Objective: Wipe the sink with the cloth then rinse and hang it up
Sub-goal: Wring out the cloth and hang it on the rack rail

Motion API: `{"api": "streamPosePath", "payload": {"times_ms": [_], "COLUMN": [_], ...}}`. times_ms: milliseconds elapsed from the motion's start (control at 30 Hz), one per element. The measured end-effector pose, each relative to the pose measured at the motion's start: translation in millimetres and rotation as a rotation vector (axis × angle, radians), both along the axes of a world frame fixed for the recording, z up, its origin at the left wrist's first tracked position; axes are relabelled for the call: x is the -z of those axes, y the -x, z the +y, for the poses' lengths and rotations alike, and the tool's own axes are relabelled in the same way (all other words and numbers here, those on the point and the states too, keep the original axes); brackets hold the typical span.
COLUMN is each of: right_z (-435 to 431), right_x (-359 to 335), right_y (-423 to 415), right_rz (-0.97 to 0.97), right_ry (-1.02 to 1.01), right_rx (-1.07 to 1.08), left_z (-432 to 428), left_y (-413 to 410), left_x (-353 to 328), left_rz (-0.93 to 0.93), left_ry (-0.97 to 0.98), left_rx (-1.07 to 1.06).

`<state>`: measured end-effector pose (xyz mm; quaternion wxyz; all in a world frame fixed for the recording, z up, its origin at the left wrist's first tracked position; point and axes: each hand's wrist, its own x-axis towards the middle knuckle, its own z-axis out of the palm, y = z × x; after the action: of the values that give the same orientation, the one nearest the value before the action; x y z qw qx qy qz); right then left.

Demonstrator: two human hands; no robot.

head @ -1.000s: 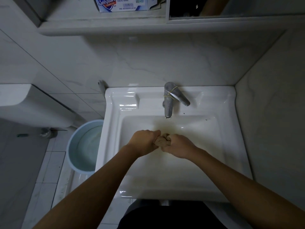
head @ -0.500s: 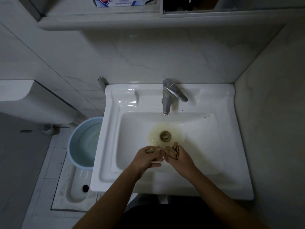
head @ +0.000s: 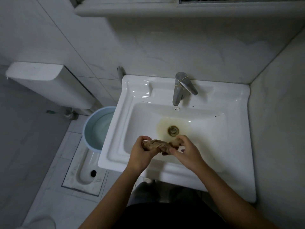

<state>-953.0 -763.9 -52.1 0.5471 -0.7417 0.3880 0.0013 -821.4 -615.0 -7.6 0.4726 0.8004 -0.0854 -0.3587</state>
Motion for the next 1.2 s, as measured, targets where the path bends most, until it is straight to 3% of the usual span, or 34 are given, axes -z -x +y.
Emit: {"api": "streamPosePath", "payload": {"times_ms": [167, 300, 533, 700, 767, 867, 1000, 1200], "right_z": [14, 24, 62, 114, 131, 138, 128, 147], "right_x": [-30, -63, -71, -49, -41, -38, -44, -39], "right_y": [-4, -12, -26, -16, -3, 15, 16, -26], "right_rz": [-0.137, -0.227, -0.078, 0.041, 0.100, 0.151, 0.118, 0.065], "right_ry": [0.180, 0.203, 0.168, 0.003, -0.036, -0.032, -0.017, -0.024], "right_rx": [-0.145, -0.069, 0.080, 0.208, 0.240, 0.274, 0.268, -0.034], "left_z": [-2, -12, 18, 76, 98, 129, 184, 279], "left_y": [-1, -5, -16, -29, -33, -37, -52, -42], "left_x": [-21, -40, -45, -27, -19, -13, 0, 25], "left_rz": [-0.055, -0.021, 0.037, 0.378, 0.433, 0.388, 0.180, 0.146], "left_ry": [0.082, 0.182, 0.148, 0.136, 0.115, 0.067, -0.050, -0.219], "left_rx": [0.104, 0.120, 0.148, 0.087, 0.091, 0.070, 0.048, -0.236]}}
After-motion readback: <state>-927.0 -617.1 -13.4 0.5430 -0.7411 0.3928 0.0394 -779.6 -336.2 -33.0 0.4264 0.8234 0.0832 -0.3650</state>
